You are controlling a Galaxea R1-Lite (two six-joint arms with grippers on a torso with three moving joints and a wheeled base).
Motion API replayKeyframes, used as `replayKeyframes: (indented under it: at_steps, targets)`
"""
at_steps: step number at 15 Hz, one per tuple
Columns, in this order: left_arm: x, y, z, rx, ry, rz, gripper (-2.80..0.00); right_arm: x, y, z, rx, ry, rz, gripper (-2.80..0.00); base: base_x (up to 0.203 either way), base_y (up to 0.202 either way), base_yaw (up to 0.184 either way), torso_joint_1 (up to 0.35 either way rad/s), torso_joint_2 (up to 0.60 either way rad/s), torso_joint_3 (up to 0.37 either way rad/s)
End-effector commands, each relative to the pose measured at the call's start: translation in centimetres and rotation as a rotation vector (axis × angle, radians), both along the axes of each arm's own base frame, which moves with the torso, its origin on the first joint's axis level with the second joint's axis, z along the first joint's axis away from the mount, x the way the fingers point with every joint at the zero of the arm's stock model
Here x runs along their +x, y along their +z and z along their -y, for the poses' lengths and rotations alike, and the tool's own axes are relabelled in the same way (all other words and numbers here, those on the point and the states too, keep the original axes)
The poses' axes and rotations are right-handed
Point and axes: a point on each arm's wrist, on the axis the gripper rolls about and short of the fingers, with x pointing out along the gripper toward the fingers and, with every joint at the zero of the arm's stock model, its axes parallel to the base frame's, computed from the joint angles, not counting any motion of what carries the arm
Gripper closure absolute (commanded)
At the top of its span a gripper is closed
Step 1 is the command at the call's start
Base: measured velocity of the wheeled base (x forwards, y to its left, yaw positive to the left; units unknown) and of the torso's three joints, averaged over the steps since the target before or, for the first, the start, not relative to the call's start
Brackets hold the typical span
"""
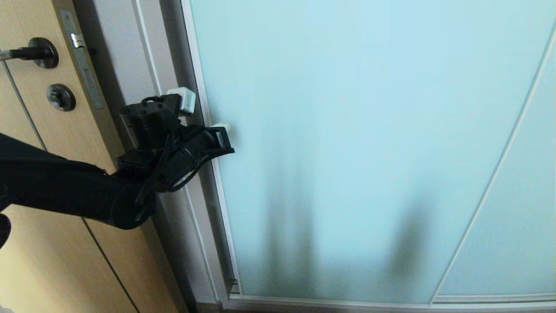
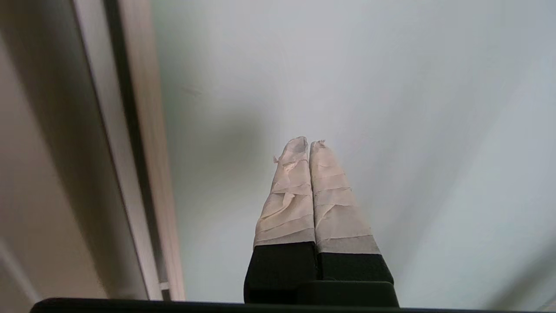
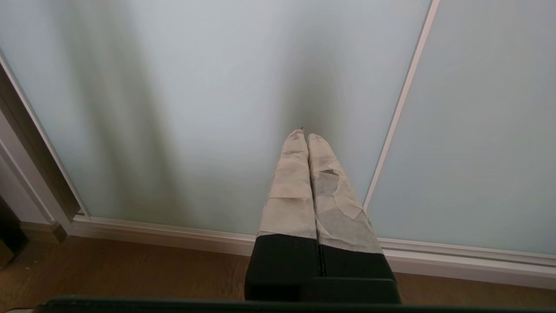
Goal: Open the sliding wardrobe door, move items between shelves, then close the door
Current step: Close the door
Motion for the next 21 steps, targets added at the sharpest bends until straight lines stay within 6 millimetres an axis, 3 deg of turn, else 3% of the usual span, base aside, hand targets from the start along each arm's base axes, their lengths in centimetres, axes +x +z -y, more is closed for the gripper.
replayKeyframes:
  at_steps: [1, 7, 17, 21]
  targets:
    - [1.4, -1.4, 0.3, 0.006, 0.002, -0.022, 0.00, 0.0, 0.0, 0.0, -0.001, 0.000, -0.002, 0.00, 0.000, 0.000, 0.000, 0.000, 0.00, 0.000]
    - [4.1, -3.3, -0.5, 0.003, 0.053, -0.022, 0.00, 0.0, 0.0, 0.0, 0.000, 0.000, -0.001, 0.00, 0.000, 0.000, 0.000, 0.000, 0.00, 0.000]
    - [6.4, -4.5, -3.4, -0.004, 0.142, 0.000, 0.00, 0.0, 0.0, 0.0, -0.001, 0.000, -0.002, 0.00, 0.000, 0.000, 0.000, 0.000, 0.00, 0.000]
    - [6.5, -4.6, -3.4, -0.003, 0.138, -0.002, 0.00, 0.0, 0.0, 0.0, -0.001, 0.000, -0.001, 0.00, 0.000, 0.000, 0.000, 0.000, 0.00, 0.000]
